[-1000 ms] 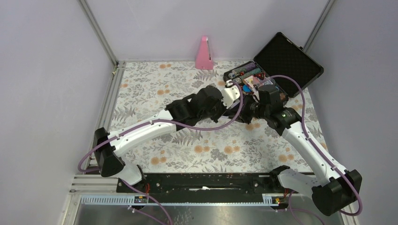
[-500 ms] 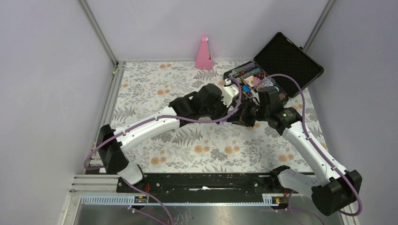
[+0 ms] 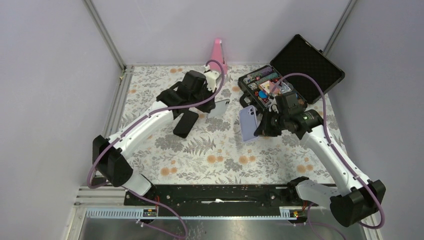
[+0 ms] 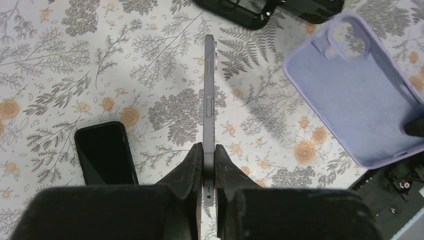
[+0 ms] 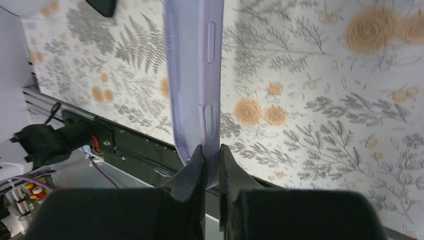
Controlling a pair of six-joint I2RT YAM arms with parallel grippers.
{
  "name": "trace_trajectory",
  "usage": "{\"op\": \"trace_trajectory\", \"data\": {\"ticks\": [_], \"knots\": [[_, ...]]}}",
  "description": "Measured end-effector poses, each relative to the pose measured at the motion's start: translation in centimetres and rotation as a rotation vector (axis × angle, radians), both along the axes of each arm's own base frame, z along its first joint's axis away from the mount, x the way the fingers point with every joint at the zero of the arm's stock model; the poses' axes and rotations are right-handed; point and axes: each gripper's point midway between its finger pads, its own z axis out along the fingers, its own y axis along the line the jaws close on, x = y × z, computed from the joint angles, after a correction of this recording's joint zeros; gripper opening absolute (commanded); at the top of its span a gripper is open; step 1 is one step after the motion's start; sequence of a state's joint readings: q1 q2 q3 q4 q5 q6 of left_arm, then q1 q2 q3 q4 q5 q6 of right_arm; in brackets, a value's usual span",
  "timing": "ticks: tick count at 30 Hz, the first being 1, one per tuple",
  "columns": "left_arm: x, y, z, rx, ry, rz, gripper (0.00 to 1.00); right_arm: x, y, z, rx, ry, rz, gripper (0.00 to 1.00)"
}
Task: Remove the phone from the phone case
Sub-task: Place the phone case at the center of the board, then place the phone at the center of the board.
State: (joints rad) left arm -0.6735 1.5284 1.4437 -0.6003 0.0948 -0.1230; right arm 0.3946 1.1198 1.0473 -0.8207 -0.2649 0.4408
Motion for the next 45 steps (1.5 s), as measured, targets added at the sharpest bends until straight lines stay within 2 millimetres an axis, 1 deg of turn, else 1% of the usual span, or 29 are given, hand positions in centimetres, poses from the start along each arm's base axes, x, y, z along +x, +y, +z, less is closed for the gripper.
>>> {"op": "trace_trajectory", "data": {"ticks": [3, 4, 6, 8, 11, 14, 16, 19, 20, 22, 23, 24, 25, 26, 28, 29, 32, 33, 35, 37, 39, 42, 45], "knots": [[-0.7, -0.2, 1.1, -0.018, -0.02, -0.021, 0.0, 1.0, 0.7, 2.2, 0.04, -0.064, 0.013, 0.0], [-1.0, -0.1, 1.5, -0.023, -0.03, -0.026, 0.0, 1.2, 0.9, 2.5, 0.048, -0.076, 0.015, 0.0], [-1.4, 0.2, 2.3, -0.031, -0.049, -0.025, 0.0, 1.3, 1.1, 2.6, 0.058, -0.075, 0.016, 0.0], [-1.5, 0.9, 3.2, -0.033, -0.08, -0.006, 0.0, 1.3, 1.2, 2.1, 0.061, -0.06, 0.013, 0.0], [-1.5, 2.3, 4.2, -0.027, -0.126, 0.038, 0.0, 1.2, 1.3, 0.6, 0.057, -0.022, -0.001, 0.0], [-1.5, 3.7, 5.1, -0.021, -0.177, 0.089, 0.0, 0.9, 1.4, -2.0, 0.052, 0.045, -0.021, 0.0], [-1.5, 4.2, 5.3, -0.019, -0.195, 0.11, 0.0, 0.8, 1.4, -3.6, 0.044, 0.083, -0.034, 0.0], [-1.5, 4.8, 5.3, -0.012, -0.208, 0.129, 0.0, 0.9, 1.3, -6.3, 0.02, 0.139, -0.054, 0.03], [-1.5, 4.9, 5.1, -0.008, -0.208, 0.133, 0.0, 0.9, 1.2, -7.3, 0.007, 0.153, -0.062, 0.05], [-1.5, 4.9, 4.6, -0.001, -0.203, 0.136, 0.0, 1.0, 0.7, -9.2, -0.031, 0.175, -0.082, 0.11], [-1.5, 5.0, 4.3, 0.002, -0.199, 0.136, 0.0, 1.1, 0.4, -9.8, -0.048, 0.182, -0.09, 0.17], [-1.5, 5.0, 3.9, 0.006, -0.193, 0.135, 0.0, 1.2, 0.1, -10.5, -0.069, 0.189, -0.1, 0.24], [-1.6, 5.0, 3.4, 0.011, -0.186, 0.134, 0.0, 1.3, -0.1, -11.0, -0.087, 0.196, -0.107, 0.35], [-1.7, 5.0, 2.9, 0.016, -0.178, 0.133, 0.0, 1.4, -0.3, -11.5, -0.108, 0.202, -0.114, 0.44], [-2.0, 4.9, 1.8, 0.032, -0.161, 0.127, 0.0, 1.7, -0.9, -12.3, -0.146, 0.209, -0.129, 0.55], [-2.3, 4.6, 1.2, 0.042, -0.153, 0.119, 0.0, 1.8, -1.3, -12.8, -0.174, 0.21, -0.134, 0.58], [-3.0, 3.3, -0.7, 0.076, -0.138, 0.082, 0.0, 2.0, -2.0, -12.9, -0.217, 0.209, -0.147, 0.63], [-3.3, 2.8, -1.5, 0.094, -0.132, 0.068, 0.0, 2.2, -2.1, -12.7, -0.223, 0.204, -0.148, 0.66], [-3.7, 1.9, -3.1, 0.136, -0.118, 0.045, 0.0, 2.6, -2.0, -11.9, -0.221, 0.188, -0.148, 0.67], [-4.0, 1.0, -4.5, 0.178, -0.111, 0.032, 0.0, 2.9, -2.1, -11.0, -0.221, 0.16, -0.154, 0.68], [-4.0, 0.6, -5.5, 0.222, -0.123, 0.033, 0.0, 3.0, -2.3, -9.7, -0.214, 0.125, -0.159, 0.68], [-3.7, 0.0, -6.7, 0.293, -0.163, 0.04, 0.0, 2.9, -2.7, -7.9, -0.204, 0.079, -0.176, 0.67], [-3.6, -1.1, -8.5, 0.382, -0.194, 0.037, 0.0, 2.5, -3.5, -6.6, -0.194, 0.054, -0.2, 0.67]]}}
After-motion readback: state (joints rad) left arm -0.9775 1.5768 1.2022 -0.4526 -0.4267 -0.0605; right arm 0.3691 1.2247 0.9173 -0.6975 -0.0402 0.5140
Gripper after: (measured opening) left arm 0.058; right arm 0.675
